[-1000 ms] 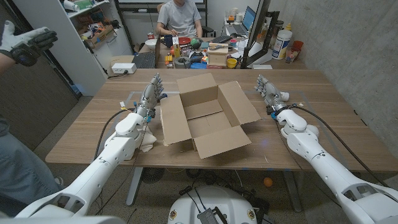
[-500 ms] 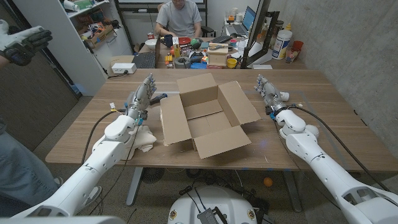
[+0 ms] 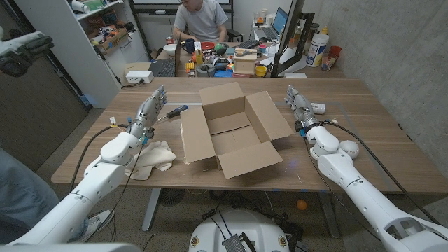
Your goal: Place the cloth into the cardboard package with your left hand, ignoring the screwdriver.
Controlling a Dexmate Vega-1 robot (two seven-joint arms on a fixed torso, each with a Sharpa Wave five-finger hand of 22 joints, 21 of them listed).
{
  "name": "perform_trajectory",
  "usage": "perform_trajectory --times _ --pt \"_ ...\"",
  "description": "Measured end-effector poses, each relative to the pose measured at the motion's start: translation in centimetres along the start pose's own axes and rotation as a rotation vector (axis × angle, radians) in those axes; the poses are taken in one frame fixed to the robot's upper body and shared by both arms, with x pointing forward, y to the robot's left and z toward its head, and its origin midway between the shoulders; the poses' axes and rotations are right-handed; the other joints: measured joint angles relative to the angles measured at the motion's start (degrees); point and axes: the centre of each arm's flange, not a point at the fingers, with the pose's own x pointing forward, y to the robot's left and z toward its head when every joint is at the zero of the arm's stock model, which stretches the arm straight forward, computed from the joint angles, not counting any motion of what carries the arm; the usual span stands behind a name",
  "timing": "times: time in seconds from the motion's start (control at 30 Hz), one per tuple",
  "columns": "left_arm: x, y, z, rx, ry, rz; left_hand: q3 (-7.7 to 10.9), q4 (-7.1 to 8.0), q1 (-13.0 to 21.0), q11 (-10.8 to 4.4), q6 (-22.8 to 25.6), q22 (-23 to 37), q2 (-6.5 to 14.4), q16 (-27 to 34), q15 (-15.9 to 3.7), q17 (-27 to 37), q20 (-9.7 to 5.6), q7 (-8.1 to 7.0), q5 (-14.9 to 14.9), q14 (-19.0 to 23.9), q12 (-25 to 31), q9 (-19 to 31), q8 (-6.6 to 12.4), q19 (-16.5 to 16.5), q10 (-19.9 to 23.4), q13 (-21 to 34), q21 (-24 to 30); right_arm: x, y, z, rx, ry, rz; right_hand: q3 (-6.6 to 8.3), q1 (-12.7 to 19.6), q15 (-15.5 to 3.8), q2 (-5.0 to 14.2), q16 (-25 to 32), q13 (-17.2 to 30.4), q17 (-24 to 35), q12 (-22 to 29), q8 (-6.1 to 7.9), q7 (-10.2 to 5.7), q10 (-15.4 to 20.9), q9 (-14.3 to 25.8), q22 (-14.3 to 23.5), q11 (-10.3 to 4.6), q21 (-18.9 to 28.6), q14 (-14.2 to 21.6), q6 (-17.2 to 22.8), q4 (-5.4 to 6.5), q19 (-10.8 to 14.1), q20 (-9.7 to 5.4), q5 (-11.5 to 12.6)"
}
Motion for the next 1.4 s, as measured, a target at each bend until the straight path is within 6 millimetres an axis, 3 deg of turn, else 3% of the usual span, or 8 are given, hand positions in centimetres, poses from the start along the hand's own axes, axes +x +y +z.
perform_trajectory --times 0.6,0.77,0.9,1.4 --pt "-2.5 2.6 2.5 0.247 -0.018 -0.122 0.56 -1.03 1.64 -0.01 -0.61 0.00 0.59 0.04 0.22 -0.01 0.09 0.00 0.26 0.23 0.01 0.00 0.00 -0.72 -0.59 0.00 0.00 -2.0 1.2 0.1 -0.010 -0.003 -0.067 -0.25 0.00 0.00 0.00 0.00 0.29 0.00 0.00 0.00 -0.21 0.00 0.00 0.00 0.00 0.01 0.00 0.21 -0.25 0.21 0.21 0.00" --pt "-3.7 3.5 3.0 0.348 -0.022 -0.149 0.90 -1.83 2.87 -1.01 0.14 0.00 1.34 0.38 -0.03 -0.01 0.40 -0.71 0.33 1.20 0.53 -0.01 0.27 -0.36 0.42 0.28 0.21 -2.3 1.4 0.2 -0.017 -0.002 -0.086 -0.25 0.31 0.21 0.31 0.00 0.28 -0.01 0.00 0.00 -0.21 0.32 0.00 -0.01 0.31 0.01 0.21 0.21 -0.24 0.62 -0.20 0.00" --pt "-4.7 4.2 3.6 0.418 -0.027 -0.165 1.11 -2.04 3.66 -0.91 0.67 0.00 1.56 0.45 -0.12 -0.01 0.22 -0.59 0.32 1.75 0.64 -0.01 0.45 -0.16 0.95 0.28 0.22 -2.5 1.6 0.2 -0.021 -0.002 -0.098 -0.25 0.31 0.20 0.31 0.00 0.28 0.29 0.00 0.00 -0.21 0.32 0.00 0.00 0.32 0.01 0.21 0.21 -0.25 0.62 -0.20 0.00" --pt "-7.8 5.8 5.1 0.598 -0.033 -0.203 1.65 -2.95 5.22 -1.22 1.17 -0.01 2.21 0.45 -0.01 -0.01 1.84 -0.71 0.66 1.86 0.86 -0.01 0.45 0.27 1.25 0.27 0.22 -2.0 1.7 1.1 -0.060 -0.021 -0.099 -0.49 0.31 -0.01 0.31 0.00 0.27 0.26 0.00 0.00 -0.53 0.64 -0.01 -0.01 0.02 0.01 0.42 0.53 -0.48 1.02 0.21 0.00"
